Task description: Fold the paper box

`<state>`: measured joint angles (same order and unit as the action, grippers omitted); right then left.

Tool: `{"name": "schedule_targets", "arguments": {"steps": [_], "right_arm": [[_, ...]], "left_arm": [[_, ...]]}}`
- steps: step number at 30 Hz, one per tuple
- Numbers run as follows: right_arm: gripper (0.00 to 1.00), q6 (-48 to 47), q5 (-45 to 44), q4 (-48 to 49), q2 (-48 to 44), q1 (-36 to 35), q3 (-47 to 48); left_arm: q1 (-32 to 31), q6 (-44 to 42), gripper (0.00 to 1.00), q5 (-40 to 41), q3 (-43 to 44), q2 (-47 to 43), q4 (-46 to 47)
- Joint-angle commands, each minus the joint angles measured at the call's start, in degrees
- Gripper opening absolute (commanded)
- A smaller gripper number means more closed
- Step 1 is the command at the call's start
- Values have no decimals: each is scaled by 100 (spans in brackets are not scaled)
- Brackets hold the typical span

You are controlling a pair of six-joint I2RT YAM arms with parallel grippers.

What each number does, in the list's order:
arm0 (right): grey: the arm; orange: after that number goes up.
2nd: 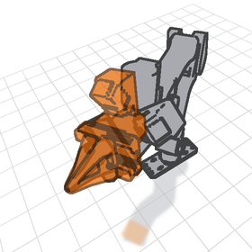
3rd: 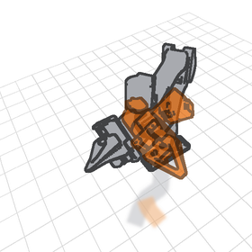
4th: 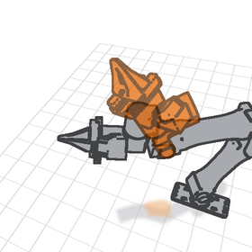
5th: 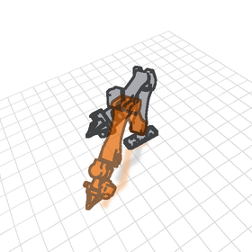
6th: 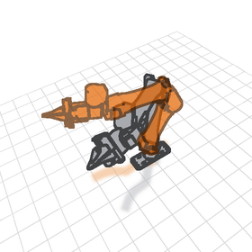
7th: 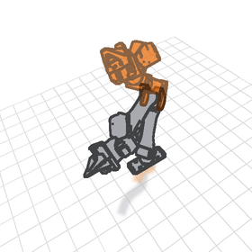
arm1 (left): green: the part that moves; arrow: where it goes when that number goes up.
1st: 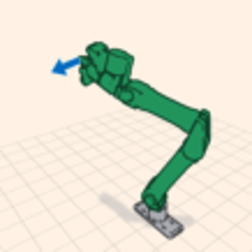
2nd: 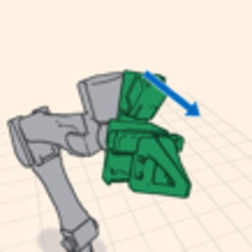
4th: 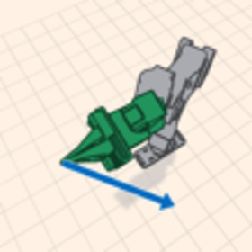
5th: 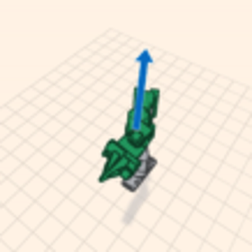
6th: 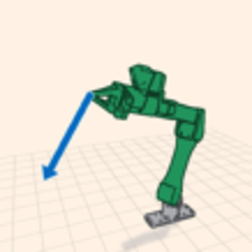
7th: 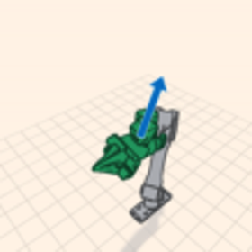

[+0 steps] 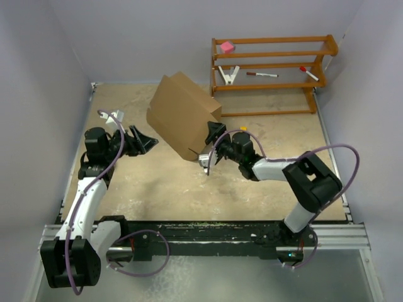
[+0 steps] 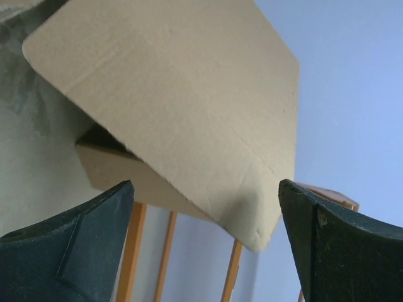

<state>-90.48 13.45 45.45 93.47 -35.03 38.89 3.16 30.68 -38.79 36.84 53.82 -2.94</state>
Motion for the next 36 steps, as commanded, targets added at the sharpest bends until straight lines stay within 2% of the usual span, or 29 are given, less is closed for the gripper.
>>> {"name": "schedule_targets", "arguments": {"steps": [1, 2, 4, 7, 9, 11, 12, 15, 18, 20, 25, 31, 32, 33, 35, 36], "right_arm": [[94, -470, -225, 1619, 616, -217, 205], [90, -448, -258, 1816, 708, -244, 209], [75, -331, -188, 2061, 738, -299, 169], [38, 15, -103, 1953, 534, -432, 166], [18, 363, -127, 1831, 356, -541, 215], [4, 952, -186, 1783, 137, -677, 266], [0, 1233, -245, 1735, -8, -759, 306], [0, 2276, -522, 1139, -552, -1019, 583], [0, 4137, -724, -392, -1043, -1145, 1412], [0, 5379, -352, -1685, -1117, -1098, 2299], [0, 7402, 938, -2999, -1014, -861, 3722], [0, 8921, 2511, -3283, -266, -208, 4587], [4, 9065, 2686, -3287, -140, -118, 4656], [14, 9159, 2806, -3317, -25, -45, 4724], [39, 9259, 3039, -3399, 156, -12, 4827], [55, 9381, 3112, -3376, 229, -5, 4869]], "left_arm": [[27, -49, 70, -119, 183, -41, 92], [27, -44, 70, -127, 195, -75, 58], [26, -97, 70, -125, 220, -162, -42], [27, -242, 70, -41, 289, -301, -275], [27, -348, 70, 51, 361, -391, -474], [27, -498, 70, 184, 514, -496, -717], [27, -586, 70, 283, 620, -566, -875], [27, -895, 70, 698, 1056, -815, -1464], [27, -1075, 70, 1116, 1486, -1177, -1836], [27, -1096, 70, 1260, 1696, -1363, -1893], [27, -928, 70, 1184, 1849, -1521, -1903], [25, -634, 70, 857, 1587, -1556, -1831], [27, -467, 70, 742, 1509, -1567, -1724], [27, -160, 70, 599, 1424, -1568, -1592], [18, 688, 71, 262, 1186, -1568, -1045], [14, 1238, 75, 187, 1045, -1559, -524]]}}
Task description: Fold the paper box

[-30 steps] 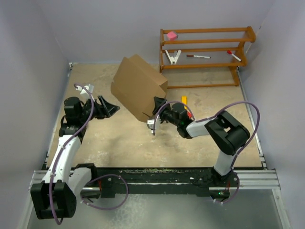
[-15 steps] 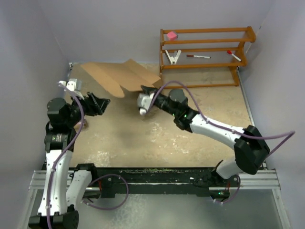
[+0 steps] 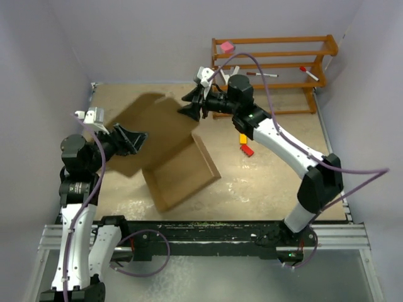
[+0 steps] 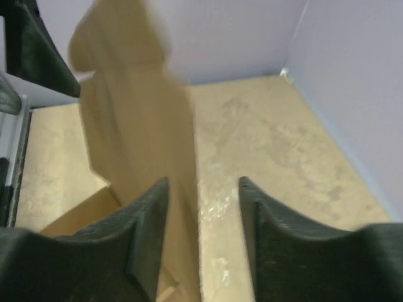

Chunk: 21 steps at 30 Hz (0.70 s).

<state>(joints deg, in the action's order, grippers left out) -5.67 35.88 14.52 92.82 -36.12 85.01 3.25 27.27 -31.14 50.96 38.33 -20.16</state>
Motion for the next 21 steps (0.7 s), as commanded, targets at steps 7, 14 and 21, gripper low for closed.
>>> {"name": "schedule_targets", "arguments": {"steps": [7, 14, 21], "right_arm": [[100, 2599, 1568, 387, 606, 173, 361], [100, 3139, 1633, 524, 668, 219, 385], [100, 4040, 2299, 1760, 805, 447, 16]], "left_arm": [[-309, 2596, 84, 330, -332, 316, 1226], [-457, 2578, 85, 460, -757, 334, 1224], [-465, 2550, 85, 376, -870, 358, 1327]]}}
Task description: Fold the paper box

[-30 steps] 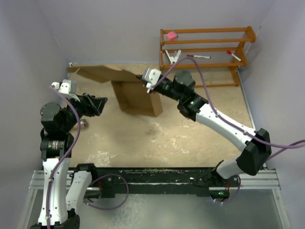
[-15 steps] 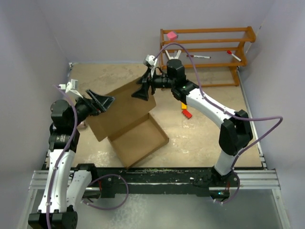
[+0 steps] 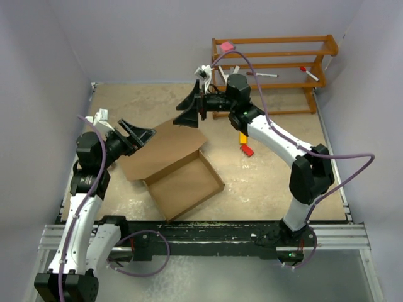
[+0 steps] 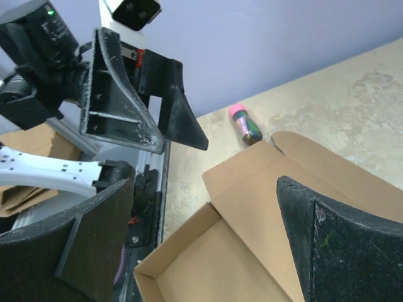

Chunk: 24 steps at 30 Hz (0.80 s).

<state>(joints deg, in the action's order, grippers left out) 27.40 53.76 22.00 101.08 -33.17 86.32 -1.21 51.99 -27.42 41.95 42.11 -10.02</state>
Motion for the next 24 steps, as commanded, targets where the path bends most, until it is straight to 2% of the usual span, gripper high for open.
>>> {"name": "schedule_targets", "arguments": {"steps": [1, 24], "right_arm": [[100, 799, 538, 1066, -6, 185, -130], [100, 824, 656, 1317, -140, 266, -424]], "left_arm": [[-24, 66, 85, -5, 29, -12, 308], [-19, -270, 86, -236, 28, -26, 454]]}}
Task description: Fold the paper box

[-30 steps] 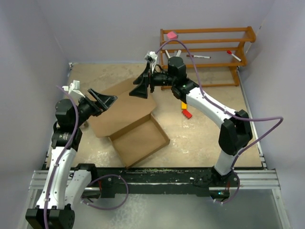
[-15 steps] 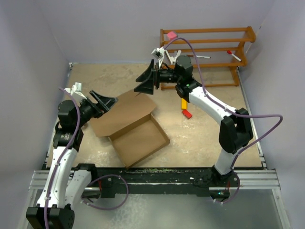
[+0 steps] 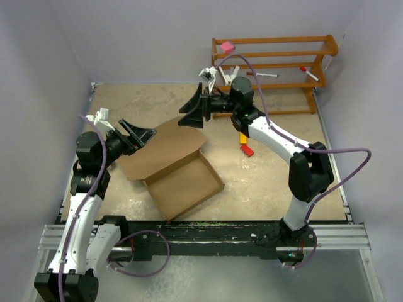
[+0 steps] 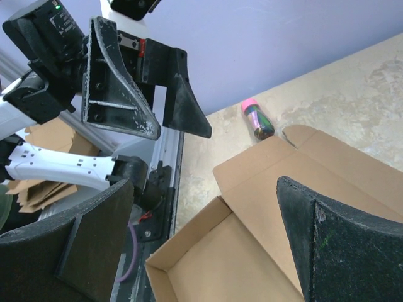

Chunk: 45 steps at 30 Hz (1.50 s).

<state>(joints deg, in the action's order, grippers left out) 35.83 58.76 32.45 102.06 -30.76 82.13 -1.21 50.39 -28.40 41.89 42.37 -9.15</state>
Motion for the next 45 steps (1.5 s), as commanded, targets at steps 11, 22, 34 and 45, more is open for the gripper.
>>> {"name": "schedule_targets", "arguments": {"steps": [11, 22, 34, 45], "right_arm": [[100, 370, 403, 677, -307, 91, -98], [100, 2212, 1570, 3919, -623, 123, -522], [100, 2631, 1992, 4769, -780, 123, -619], [100, 2631, 2294, 5548, -1284, 29, -1020]], "left_arm": [[-20, -145, 86, -205, 5, -90, 457], [-19, -227, 86, -370, -163, -220, 716], [-20, -387, 86, -636, -221, -255, 914], [-19, -548, 86, -778, -260, -336, 949]]}}
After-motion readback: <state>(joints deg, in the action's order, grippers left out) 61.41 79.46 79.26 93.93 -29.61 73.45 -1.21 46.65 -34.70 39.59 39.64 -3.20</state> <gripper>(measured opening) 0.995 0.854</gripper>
